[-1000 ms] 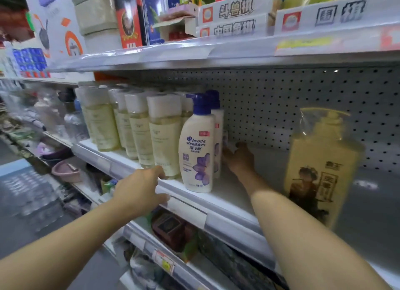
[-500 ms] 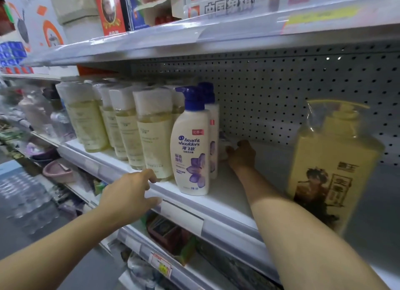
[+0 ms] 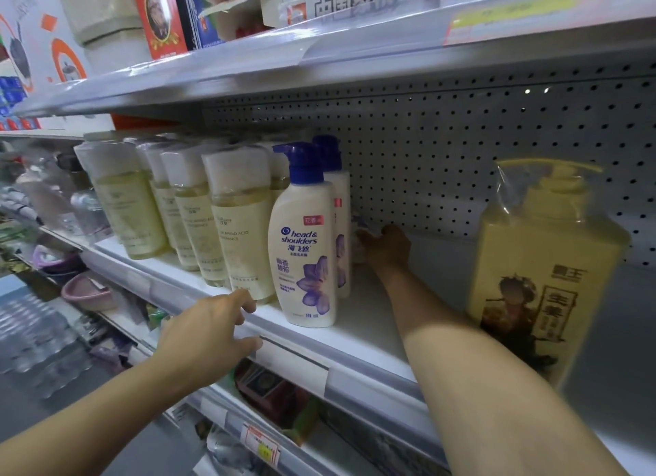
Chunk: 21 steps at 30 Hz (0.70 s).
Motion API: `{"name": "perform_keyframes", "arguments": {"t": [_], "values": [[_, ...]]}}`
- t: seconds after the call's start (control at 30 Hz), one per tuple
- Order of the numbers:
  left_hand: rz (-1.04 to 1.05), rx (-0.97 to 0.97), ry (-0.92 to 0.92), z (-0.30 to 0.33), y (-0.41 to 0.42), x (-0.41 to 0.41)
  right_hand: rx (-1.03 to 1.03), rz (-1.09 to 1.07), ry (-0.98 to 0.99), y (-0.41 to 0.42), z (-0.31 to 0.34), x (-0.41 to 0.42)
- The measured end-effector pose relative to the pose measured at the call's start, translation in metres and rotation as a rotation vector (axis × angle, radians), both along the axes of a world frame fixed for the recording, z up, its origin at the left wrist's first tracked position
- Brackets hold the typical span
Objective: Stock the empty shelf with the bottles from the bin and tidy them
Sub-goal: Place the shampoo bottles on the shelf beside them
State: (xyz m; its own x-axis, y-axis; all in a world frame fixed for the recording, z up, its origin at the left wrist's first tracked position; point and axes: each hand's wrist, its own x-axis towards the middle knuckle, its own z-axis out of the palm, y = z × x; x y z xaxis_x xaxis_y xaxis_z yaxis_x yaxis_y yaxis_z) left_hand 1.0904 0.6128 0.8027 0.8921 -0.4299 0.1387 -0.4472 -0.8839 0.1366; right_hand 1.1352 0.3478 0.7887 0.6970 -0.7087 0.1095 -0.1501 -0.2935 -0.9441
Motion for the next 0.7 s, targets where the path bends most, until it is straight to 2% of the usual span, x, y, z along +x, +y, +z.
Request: {"name": "perform_keyframes", "arguments": {"t": [0.3,0.7], "values": [[-0.005,0.028,-0.024,0.0,0.007,0.005,-0.027,0.124,0.144,0.002,0.002,0.014],[-0.03,0.007,-0.001,0.005,0.008,0.006,0.1,0.014,0.192,-0.004,0.006,0.001]]}}
